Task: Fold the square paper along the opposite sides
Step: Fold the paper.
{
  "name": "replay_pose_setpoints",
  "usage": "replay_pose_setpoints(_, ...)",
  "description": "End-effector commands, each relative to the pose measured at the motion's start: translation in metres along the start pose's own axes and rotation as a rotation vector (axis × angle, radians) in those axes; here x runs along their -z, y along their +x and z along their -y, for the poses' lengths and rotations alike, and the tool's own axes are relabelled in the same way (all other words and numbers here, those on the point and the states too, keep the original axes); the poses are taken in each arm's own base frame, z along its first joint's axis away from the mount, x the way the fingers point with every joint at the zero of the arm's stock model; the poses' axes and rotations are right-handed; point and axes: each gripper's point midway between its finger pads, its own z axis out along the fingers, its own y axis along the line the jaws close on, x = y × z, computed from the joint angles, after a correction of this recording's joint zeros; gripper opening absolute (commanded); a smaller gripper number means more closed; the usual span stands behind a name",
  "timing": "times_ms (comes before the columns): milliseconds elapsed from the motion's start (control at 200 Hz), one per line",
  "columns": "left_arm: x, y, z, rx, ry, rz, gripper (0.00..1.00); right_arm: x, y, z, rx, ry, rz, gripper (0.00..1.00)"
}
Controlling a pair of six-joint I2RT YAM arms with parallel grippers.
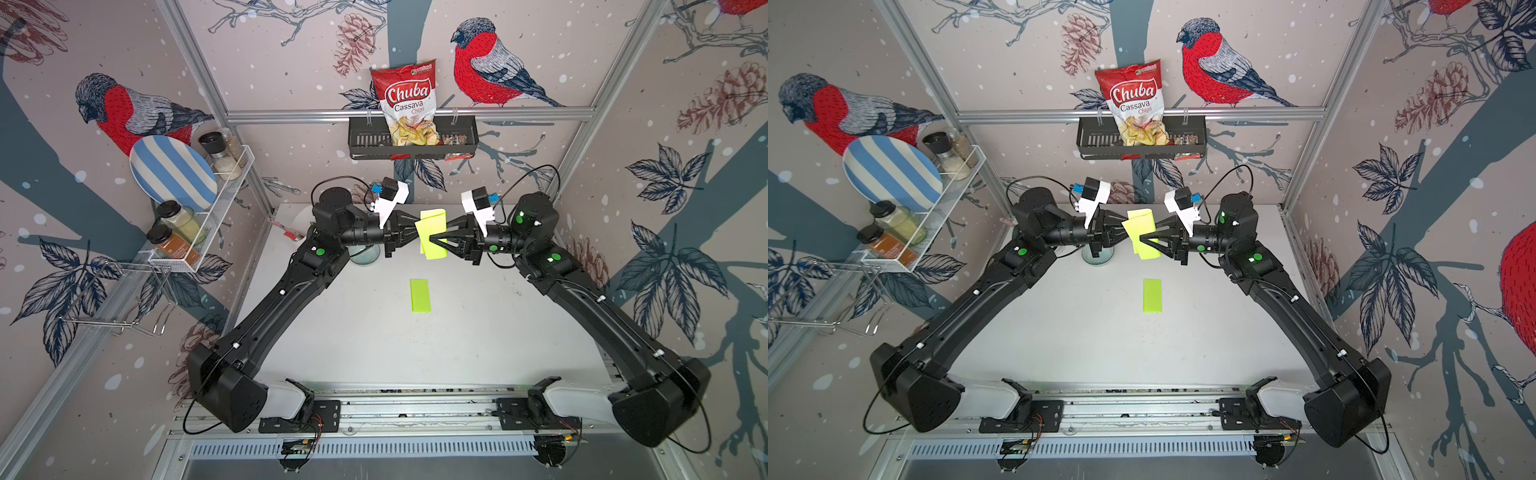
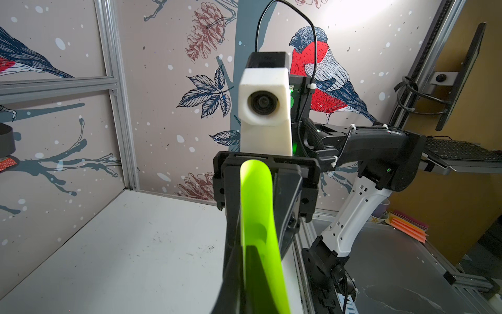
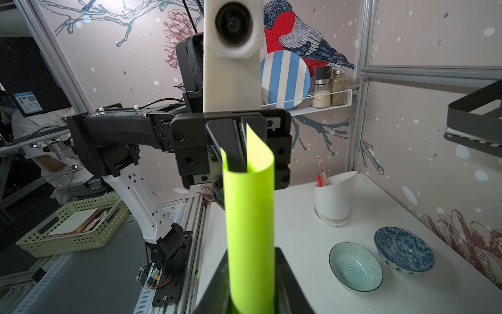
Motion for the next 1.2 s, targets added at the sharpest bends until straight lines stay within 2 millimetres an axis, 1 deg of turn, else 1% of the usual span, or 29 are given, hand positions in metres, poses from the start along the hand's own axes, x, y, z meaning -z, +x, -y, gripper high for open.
replay_pose_setpoints(0,0.0013,-0.0049,0.0027,-0.034,0.015,0.016,0.00,0.0016,-0.0079,-0.0021,0.041,0.006,0.016,0.25)
replay_pose_setpoints(135,0.0005,-0.0034,0.0011,-0.030,0.014,0.013,0.00,0.0035,-0.0116,-0.0039,0.053,0.013,0.025,0.25)
replay_pose_setpoints(300,0.0000,-0.0024,0.0008,-0.028,0.014,0.012,0.00,0.0032,-0.0104,-0.0036,0.053,0.013,0.024,0.25)
replay_pose_setpoints(590,0.0012,-0.0030,0.0020,-0.033,0.013,0.014,0.00,0.0026,-0.0110,-0.0038,0.050,0.009,0.026,0.20)
replay_pose_setpoints(920,0.0006,-0.0009,0.0002,-0.026,0.011,0.012,0.00,0.0032,-0.0125,-0.0042,0.054,0.009,0.031,0.23)
replay_pose_setpoints(1191,0.0005,0.0001,0.0000,-0.026,0.008,0.012,0.00,0.0031,-0.0126,-0.0045,0.054,0.008,0.031,0.24)
